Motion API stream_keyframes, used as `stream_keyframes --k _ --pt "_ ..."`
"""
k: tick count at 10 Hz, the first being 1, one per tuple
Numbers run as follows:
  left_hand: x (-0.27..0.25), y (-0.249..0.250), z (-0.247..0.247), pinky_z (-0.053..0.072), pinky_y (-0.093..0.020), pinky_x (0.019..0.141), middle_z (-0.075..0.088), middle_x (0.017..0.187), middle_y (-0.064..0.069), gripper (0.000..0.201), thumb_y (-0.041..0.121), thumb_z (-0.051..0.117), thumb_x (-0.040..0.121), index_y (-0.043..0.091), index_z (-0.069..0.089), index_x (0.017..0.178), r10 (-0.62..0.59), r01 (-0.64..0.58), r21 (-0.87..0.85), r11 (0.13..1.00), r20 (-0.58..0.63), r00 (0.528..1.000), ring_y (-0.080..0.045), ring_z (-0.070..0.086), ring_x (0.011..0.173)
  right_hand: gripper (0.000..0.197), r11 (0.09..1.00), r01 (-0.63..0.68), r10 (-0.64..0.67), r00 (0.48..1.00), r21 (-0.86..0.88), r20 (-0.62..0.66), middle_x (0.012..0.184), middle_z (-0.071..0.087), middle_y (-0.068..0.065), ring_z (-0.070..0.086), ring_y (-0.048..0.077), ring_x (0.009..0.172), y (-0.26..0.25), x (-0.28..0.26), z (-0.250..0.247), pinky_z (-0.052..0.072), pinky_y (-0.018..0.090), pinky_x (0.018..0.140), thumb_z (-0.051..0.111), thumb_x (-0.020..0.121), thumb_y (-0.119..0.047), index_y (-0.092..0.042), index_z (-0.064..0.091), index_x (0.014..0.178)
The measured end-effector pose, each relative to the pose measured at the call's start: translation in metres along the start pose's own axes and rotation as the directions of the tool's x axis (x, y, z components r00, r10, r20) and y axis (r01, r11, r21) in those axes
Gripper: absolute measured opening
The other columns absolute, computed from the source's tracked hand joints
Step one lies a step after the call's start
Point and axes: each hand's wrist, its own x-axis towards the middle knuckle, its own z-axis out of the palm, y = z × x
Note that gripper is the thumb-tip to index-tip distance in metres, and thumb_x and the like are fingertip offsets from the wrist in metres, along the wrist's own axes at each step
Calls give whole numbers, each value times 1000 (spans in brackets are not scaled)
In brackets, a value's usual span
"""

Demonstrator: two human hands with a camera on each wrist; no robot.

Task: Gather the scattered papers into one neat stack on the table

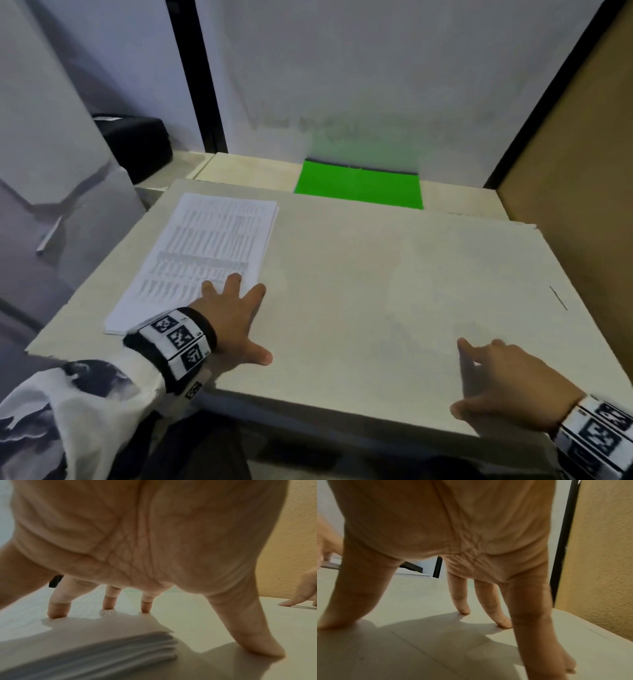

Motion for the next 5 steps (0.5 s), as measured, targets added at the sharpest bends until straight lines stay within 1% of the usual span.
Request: stream_keyframes --k 1,2,3,4,5 --pt "11 -5 11 38 -65 109 -11 163 -6 126 86 66 54 42 -4 149 6 -6 -22 1000 12 1000 -53 -2 147 143 999 2 1 998 -47 69 145 44 3 61 17 119 1 8 0 50 27 99 42 35 -101 -35 11 159" --pt "21 -9 19 37 -68 107 -18 162 -4 131 89 63 52 43 -12 149 -10 11 -24 1000 22 1000 -53 -8 146 153 999 -51 53 993 -14 110 156 31 12 61 23 123 -1 22 1 48 43 107 43 27 -104 -35 6 158" --pt "20 -7 11 40 -67 105 -12 161 -7 132 92 61 45 43 -5 148 -5 6 -24 1000 42 999 -54 0 144 129 996 -87 84 988 15 130 162 15 25 54 41 131 0 26 7 37 54 113 65 58 -80 -30 3 159" --pt "7 3 -13 35 -72 105 -15 162 -4 129 88 65 47 46 -3 148 -39 45 -59 997 100 994 -48 -1 147 123 989 -126 112 980 73 167 165 -6 24 26 61 143 2 18 2 34 58 116 65 64 -73 -33 -3 159" --pt "-19 -1 -15 15 -75 112 -29 163 0 125 88 58 58 51 -18 149 -12 21 -62 998 137 990 -40 -10 152 108 956 -115 57 975 269 214 168 12 15 26 48 148 -4 -7 -9 30 50 120 66 70 -68 -29 18 158"
